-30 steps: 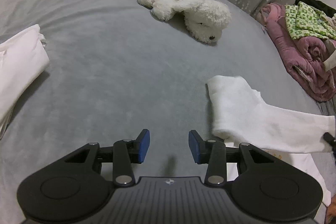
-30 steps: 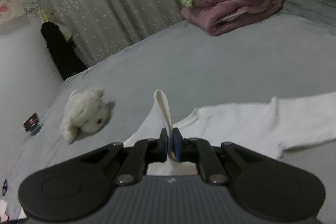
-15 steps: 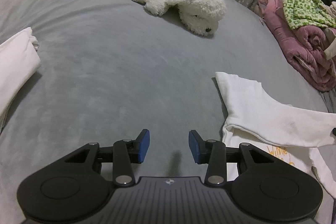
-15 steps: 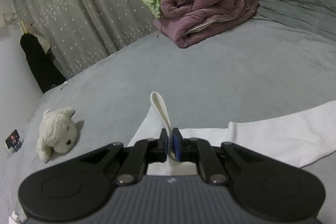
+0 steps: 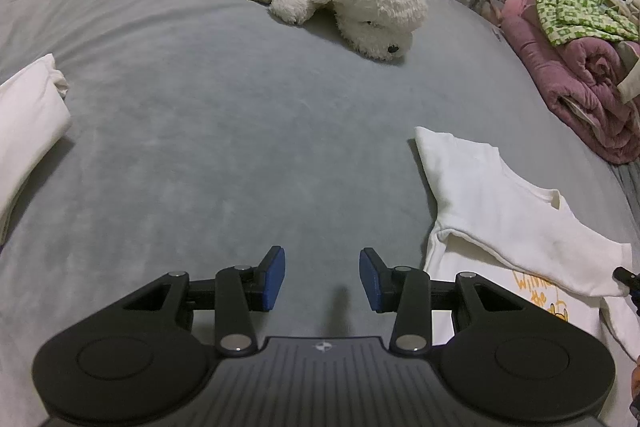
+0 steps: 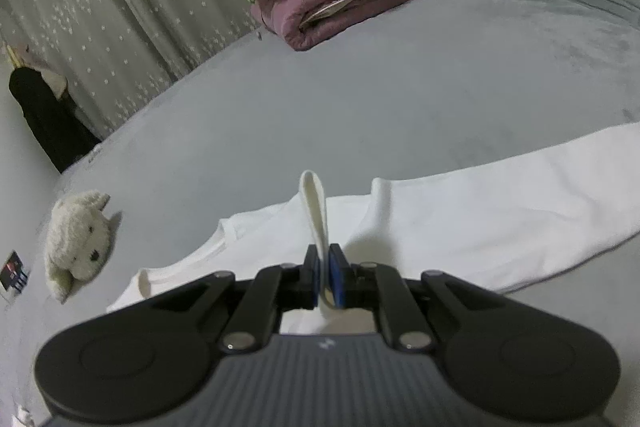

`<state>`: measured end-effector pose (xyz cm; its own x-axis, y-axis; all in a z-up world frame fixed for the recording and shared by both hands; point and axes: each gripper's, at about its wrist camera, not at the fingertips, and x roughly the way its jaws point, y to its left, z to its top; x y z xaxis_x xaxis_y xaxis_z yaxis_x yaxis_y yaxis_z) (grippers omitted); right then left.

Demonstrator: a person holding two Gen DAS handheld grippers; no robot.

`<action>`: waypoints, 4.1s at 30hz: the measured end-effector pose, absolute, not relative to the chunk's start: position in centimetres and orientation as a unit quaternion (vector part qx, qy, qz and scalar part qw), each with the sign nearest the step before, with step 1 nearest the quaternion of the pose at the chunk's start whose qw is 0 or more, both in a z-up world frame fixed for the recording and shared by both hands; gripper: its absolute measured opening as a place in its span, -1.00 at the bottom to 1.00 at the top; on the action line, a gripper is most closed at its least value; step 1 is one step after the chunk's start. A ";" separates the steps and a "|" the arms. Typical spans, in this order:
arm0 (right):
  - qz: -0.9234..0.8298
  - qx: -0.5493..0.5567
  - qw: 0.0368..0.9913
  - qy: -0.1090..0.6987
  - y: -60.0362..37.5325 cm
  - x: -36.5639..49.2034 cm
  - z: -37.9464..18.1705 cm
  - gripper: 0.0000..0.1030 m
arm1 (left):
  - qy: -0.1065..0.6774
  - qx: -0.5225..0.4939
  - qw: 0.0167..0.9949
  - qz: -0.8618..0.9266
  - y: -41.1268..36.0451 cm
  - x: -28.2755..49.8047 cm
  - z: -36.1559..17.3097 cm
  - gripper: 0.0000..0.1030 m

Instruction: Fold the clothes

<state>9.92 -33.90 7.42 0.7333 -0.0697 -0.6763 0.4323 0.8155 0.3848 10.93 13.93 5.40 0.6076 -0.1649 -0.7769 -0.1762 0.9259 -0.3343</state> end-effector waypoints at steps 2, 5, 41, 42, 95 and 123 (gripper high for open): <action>-0.142 0.265 0.889 0.346 -33.9 10.2 7.4 -0.86 | 0.443 -0.193 0.876 0.004 14.0 10.9 5.4 -0.23; -0.136 0.275 0.884 0.352 -33.9 10.2 7.6 -0.86 | 0.444 -0.192 0.875 0.006 13.9 11.0 5.3 -0.23; -0.228 0.154 0.901 0.336 -27.0 10.8 7.3 -0.41 | 0.440 -0.257 0.860 0.007 16.5 11.1 6.4 -0.23; -0.222 0.149 0.903 0.336 -26.3 10.8 7.3 -0.41 | 0.439 -0.260 0.860 0.007 16.6 11.1 6.5 -0.23; 0.121 0.008 0.904 0.409 -2.4 21.5 3.6 -0.78 | 0.447 -0.339 0.827 0.035 20.2 11.6 6.0 -0.22; 0.132 0.023 0.917 0.376 -2.5 20.3 4.8 -0.80 | 0.443 -0.351 0.824 0.037 21.0 11.5 6.0 -0.22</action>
<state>20.32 -2.48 4.75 0.6817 0.2596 -0.6840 -0.2253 0.9640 0.1413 11.49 20.98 6.01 0.6054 -0.2505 -0.7555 -0.3718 0.7502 -0.5467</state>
